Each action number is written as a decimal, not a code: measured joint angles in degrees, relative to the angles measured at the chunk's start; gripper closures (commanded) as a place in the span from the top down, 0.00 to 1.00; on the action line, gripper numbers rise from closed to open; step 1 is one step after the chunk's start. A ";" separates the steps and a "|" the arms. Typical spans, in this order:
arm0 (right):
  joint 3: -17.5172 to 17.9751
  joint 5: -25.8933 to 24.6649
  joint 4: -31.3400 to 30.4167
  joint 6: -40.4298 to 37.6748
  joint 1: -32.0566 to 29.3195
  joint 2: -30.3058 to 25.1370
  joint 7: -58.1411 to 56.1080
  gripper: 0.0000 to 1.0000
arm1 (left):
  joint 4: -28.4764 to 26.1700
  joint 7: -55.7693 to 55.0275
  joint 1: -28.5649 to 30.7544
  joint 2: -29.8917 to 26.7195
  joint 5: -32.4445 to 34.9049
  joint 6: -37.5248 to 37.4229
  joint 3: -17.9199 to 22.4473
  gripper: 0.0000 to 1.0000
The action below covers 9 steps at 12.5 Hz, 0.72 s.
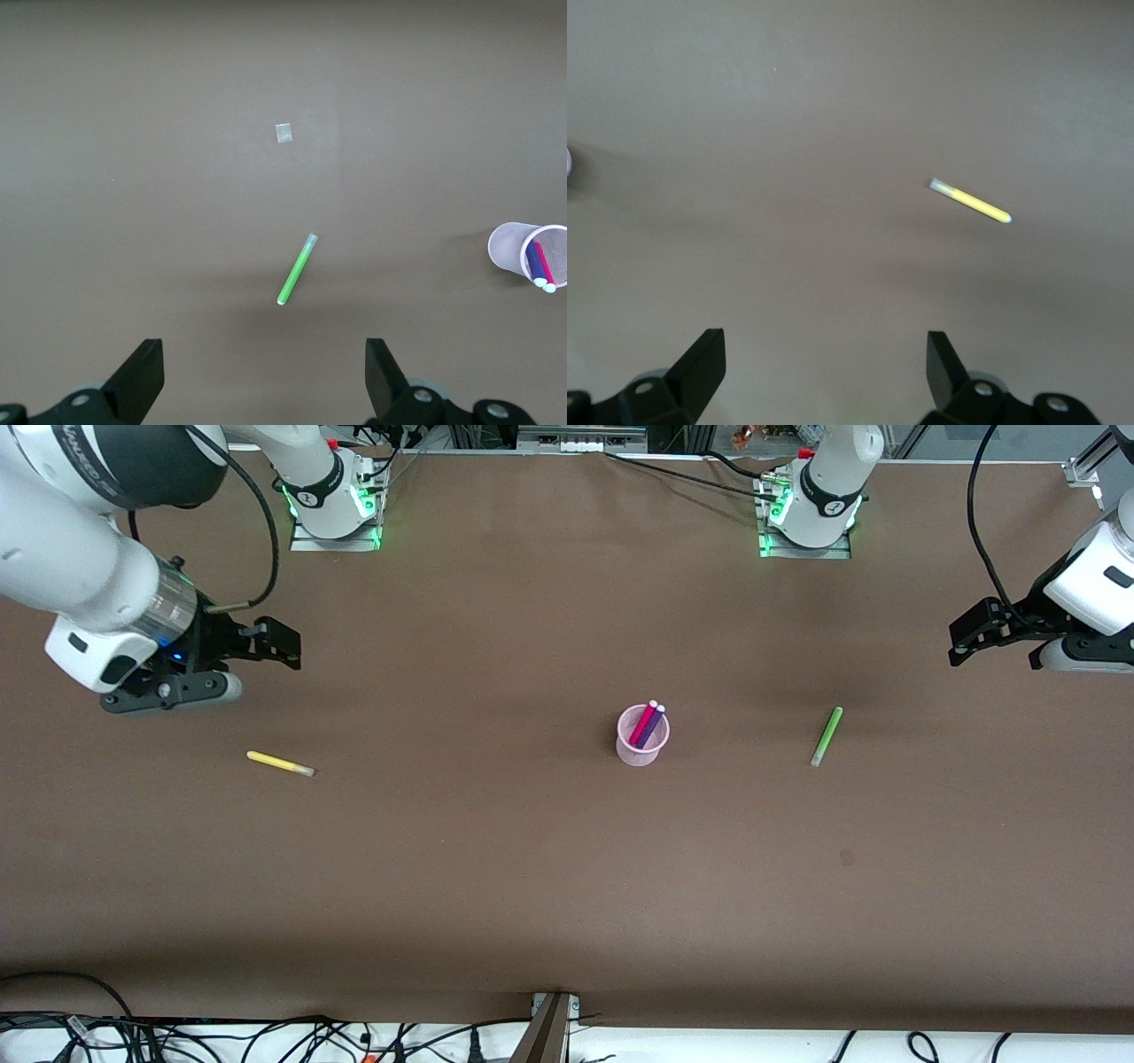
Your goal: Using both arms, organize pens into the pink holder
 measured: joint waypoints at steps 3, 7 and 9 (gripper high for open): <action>0.09 -1.72 -4.16 0.19 0.01 -4.03 -0.31 1.00 | 0.01 0.00 0.00 0.00 0.00 -0.01 0.00 1.00; 11.96 -4.51 -7.13 0.89 -11.65 -7.20 -1.17 1.00 | 0.02 0.00 0.00 0.00 0.00 -0.02 0.00 1.00; 19.75 -4.74 -7.45 1.74 -20.27 -7.62 -2.51 1.00 | 0.02 0.00 0.00 0.00 0.00 -0.02 0.00 1.00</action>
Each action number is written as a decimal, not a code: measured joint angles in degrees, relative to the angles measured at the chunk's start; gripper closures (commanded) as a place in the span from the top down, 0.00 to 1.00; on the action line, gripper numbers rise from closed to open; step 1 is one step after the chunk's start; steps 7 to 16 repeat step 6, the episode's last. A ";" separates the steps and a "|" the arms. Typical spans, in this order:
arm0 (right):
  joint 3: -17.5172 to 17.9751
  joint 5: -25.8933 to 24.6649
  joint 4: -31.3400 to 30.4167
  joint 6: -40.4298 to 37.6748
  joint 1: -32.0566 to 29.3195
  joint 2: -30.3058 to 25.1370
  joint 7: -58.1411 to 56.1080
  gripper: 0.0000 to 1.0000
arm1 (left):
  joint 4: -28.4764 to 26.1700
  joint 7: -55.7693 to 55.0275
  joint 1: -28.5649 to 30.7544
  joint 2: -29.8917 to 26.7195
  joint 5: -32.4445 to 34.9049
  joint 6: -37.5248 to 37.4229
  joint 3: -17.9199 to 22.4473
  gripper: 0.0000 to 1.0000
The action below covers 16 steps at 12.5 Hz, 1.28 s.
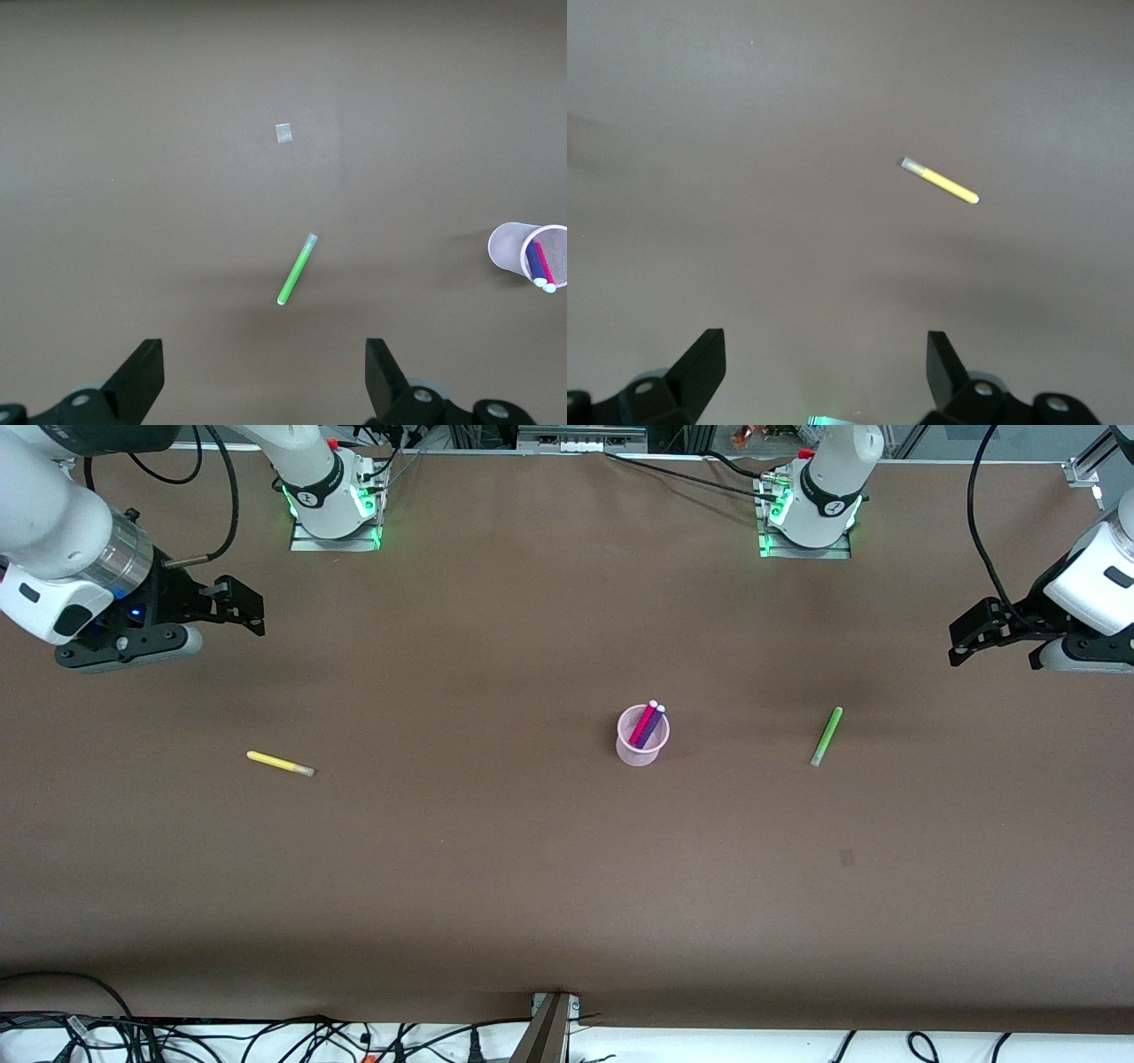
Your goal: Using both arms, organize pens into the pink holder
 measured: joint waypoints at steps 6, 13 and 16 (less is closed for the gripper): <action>6.06 -0.89 -0.04 1.44 -6.73 -0.01 -2.27 1.00 | 0.00 0.00 0.00 0.00 0.00 0.00 0.00 1.00; 6.06 -0.89 -0.04 1.44 -6.73 -0.01 -2.27 1.00 | 0.00 0.00 0.00 0.00 0.00 0.00 0.00 1.00; 6.06 -0.89 -0.04 1.44 -6.73 -0.01 -2.27 1.00 | 0.00 0.00 0.00 0.00 0.00 0.00 0.00 1.00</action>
